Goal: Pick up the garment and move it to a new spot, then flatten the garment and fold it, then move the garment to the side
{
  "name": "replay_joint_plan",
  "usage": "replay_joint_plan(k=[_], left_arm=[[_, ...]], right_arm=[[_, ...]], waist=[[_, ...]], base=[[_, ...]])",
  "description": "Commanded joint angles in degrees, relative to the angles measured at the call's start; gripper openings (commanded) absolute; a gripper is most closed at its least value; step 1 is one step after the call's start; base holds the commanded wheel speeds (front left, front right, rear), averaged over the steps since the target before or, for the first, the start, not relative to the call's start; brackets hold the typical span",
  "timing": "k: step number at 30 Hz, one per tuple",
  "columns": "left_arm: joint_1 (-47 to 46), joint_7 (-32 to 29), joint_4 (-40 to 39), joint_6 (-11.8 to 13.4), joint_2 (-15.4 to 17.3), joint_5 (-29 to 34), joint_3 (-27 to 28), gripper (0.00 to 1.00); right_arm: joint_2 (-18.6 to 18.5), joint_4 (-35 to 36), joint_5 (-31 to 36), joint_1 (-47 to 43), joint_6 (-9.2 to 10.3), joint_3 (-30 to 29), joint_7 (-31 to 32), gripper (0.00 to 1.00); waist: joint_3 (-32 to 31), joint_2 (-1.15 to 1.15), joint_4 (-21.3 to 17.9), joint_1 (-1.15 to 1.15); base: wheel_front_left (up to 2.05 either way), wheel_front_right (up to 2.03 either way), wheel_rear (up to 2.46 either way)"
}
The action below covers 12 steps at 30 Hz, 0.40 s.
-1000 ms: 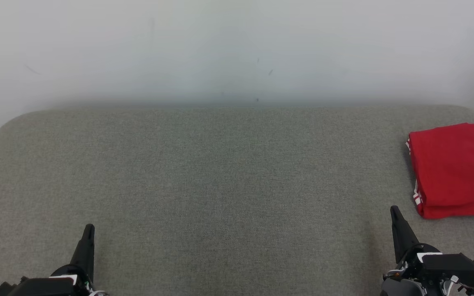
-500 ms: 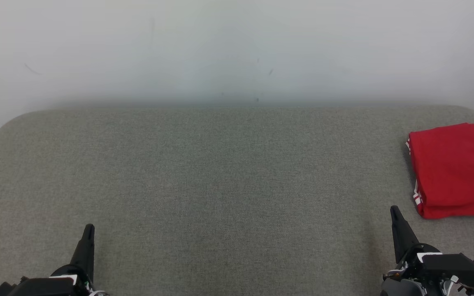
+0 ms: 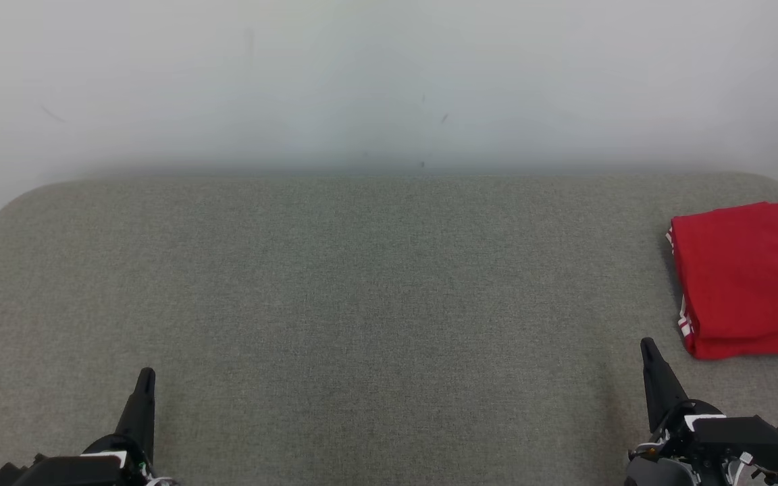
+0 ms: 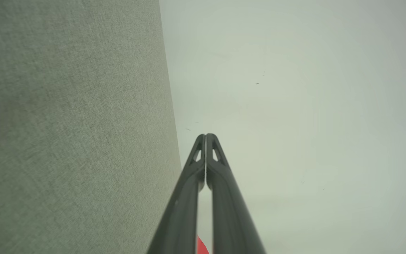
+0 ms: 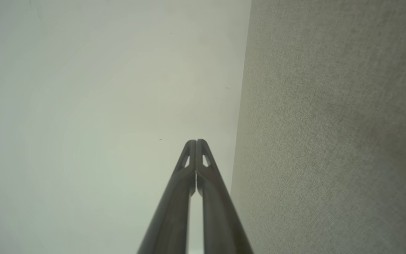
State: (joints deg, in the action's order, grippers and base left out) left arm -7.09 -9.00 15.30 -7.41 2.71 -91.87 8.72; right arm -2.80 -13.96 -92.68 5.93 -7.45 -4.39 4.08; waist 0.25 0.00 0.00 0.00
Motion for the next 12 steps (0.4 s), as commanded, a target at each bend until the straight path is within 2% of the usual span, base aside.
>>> replay_joint_plan(k=[1,12], left_arm=[[-0.38,-0.08,-0.24,-0.16,0.32,-0.31,0.10,0.00],[-0.38,-0.07,-0.24,-0.16,0.32,-0.31,0.09,0.00]], right_arm=[[-0.15,0.06,0.02,0.54,-0.06,-0.03,0.17,0.00],[-0.15,0.07,0.02,0.54,-0.06,-0.03,0.17,0.00]], waist=[[0.00,0.00,0.00,0.00],[0.00,0.00,0.00,0.00]], base=[[0.00,0.00,0.00],[0.00,0.00,0.00]])
